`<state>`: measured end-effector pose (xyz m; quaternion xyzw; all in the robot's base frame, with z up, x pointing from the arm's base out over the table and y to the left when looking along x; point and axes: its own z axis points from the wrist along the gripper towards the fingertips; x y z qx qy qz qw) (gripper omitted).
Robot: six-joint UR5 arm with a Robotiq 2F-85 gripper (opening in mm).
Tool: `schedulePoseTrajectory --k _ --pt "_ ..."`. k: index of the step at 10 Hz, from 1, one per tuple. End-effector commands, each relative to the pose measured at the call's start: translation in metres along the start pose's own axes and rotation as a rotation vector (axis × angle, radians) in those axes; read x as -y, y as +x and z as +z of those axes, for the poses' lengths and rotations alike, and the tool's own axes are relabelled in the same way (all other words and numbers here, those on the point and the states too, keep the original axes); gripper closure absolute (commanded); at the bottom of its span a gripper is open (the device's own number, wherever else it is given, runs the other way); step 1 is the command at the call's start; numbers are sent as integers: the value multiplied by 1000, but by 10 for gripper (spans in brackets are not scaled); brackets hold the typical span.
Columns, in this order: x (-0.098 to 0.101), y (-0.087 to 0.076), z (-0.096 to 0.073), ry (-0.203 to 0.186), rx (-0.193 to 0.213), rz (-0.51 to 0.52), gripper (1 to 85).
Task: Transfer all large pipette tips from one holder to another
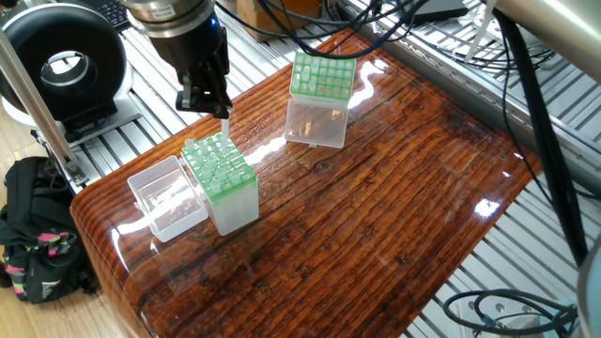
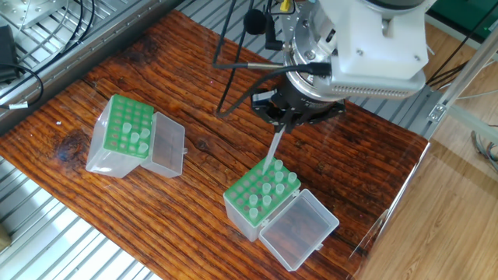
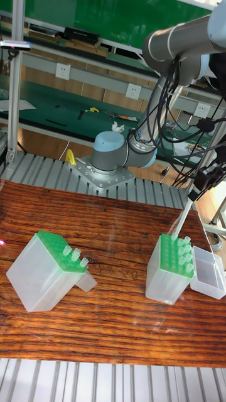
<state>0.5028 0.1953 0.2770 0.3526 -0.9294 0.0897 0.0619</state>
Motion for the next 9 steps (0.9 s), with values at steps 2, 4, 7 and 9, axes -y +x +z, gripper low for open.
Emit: schedulePoseTrajectory --k 2,4,7,9 --pt "-12 1 0 -51 -7 -34 847" --pt "-9 -3 1 -43 4 -30 847" --pt "-6 -4 2 -31 3 -29 847" --pt "-3 -7 4 -29 8 -29 847"
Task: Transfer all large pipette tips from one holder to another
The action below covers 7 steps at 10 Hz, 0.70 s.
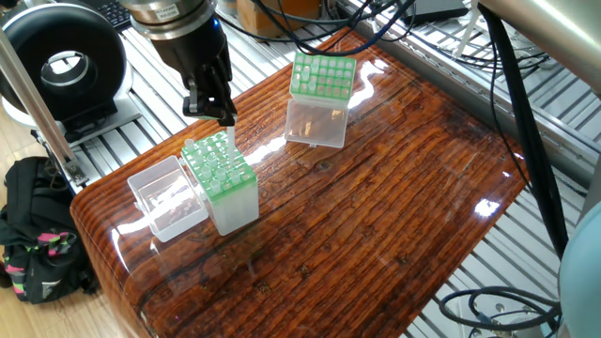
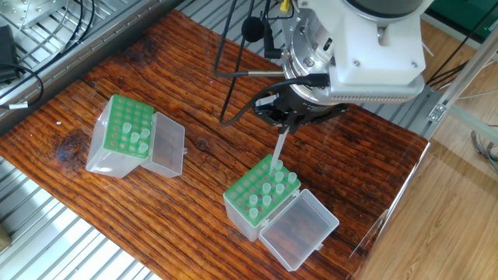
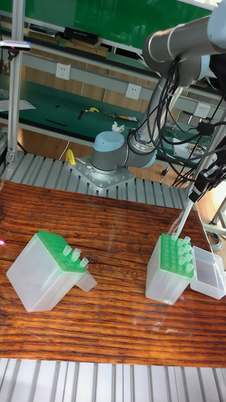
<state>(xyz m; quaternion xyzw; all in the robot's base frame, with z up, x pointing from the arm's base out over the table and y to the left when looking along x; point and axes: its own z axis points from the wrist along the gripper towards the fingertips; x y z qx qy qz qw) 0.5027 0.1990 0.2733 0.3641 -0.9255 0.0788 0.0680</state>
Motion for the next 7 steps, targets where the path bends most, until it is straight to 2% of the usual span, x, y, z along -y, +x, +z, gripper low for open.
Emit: schedulePoseTrajectory --k 1,7 --pt "1 -5 1 -12 13 -3 847" --pt "2 -6 -2 -16 15 -2 847"
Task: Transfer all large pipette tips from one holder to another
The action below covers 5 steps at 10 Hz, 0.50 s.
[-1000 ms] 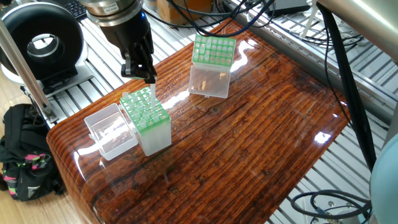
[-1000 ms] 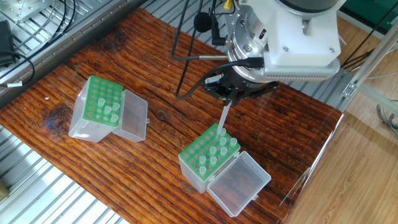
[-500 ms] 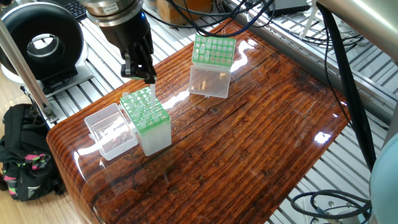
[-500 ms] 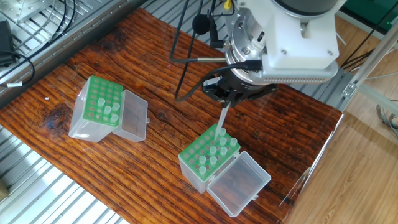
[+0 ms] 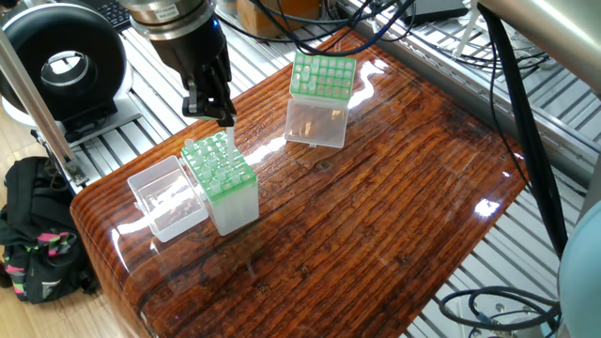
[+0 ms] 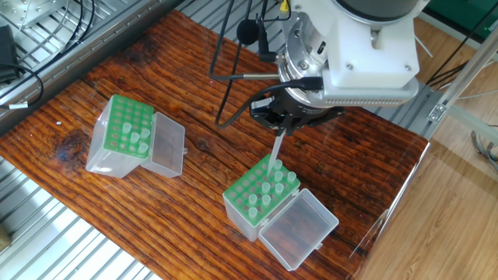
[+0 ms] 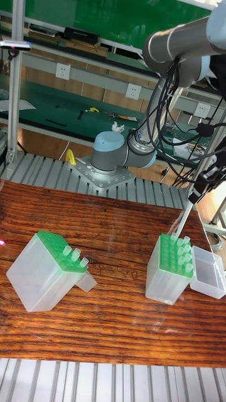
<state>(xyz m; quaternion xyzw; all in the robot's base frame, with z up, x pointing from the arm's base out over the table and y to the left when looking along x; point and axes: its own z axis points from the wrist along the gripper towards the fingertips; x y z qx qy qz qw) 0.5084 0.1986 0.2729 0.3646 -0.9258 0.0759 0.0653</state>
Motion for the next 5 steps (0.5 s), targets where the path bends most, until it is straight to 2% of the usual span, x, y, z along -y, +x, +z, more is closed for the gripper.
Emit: schedulePoseTrajectory --k 1,5 --pt "-3 -2 -5 -14 6 -1 847" --pt "0 -5 -3 -12 6 -6 847"
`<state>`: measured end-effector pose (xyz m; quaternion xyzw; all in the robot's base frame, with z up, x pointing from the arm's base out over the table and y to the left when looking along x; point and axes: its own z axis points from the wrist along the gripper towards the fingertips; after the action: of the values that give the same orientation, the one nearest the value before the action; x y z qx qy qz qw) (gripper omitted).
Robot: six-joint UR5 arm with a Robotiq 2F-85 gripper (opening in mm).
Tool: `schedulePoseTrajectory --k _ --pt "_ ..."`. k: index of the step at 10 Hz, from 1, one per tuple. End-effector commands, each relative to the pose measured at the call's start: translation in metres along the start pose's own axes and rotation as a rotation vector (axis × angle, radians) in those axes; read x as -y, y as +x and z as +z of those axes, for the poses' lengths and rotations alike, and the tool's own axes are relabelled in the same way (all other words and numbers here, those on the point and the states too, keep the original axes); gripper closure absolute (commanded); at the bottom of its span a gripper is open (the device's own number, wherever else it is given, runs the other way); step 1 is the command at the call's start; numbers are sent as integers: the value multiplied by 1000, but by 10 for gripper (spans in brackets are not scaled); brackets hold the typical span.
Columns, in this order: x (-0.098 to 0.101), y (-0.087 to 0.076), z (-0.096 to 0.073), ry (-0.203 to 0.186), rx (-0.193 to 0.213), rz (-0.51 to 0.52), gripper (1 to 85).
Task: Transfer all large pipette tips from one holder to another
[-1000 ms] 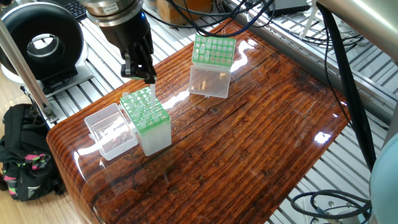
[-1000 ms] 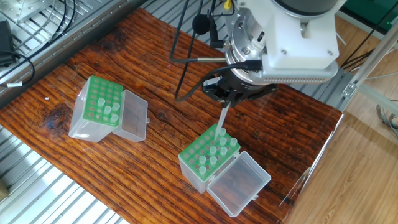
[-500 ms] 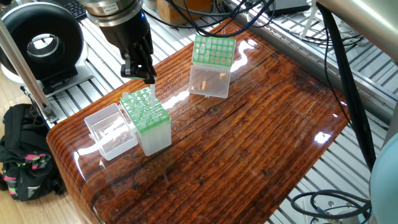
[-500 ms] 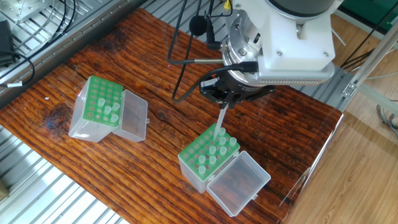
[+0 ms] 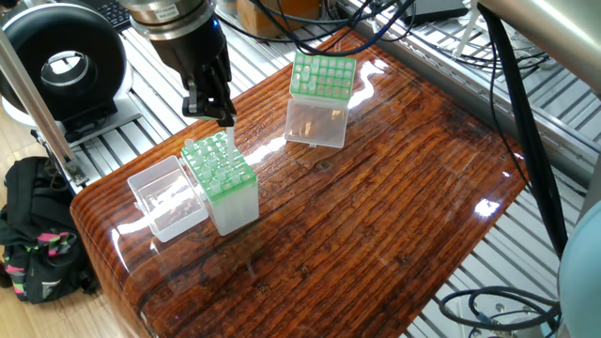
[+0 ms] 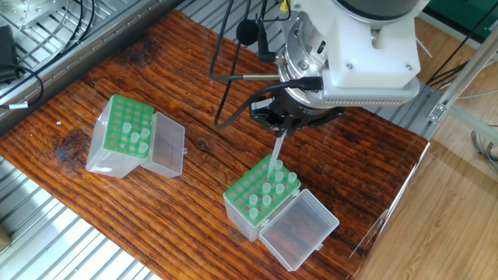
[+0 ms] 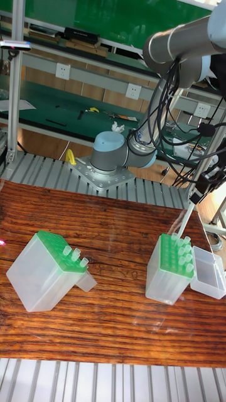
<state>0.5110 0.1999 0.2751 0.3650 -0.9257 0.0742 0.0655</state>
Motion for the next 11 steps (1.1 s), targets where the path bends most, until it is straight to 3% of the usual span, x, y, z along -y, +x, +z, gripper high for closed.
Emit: schedulePoseTrajectory --k 1,11 --pt "0 -2 1 -9 3 -8 847" --pt "7 -6 9 -1 -6 -14 847"
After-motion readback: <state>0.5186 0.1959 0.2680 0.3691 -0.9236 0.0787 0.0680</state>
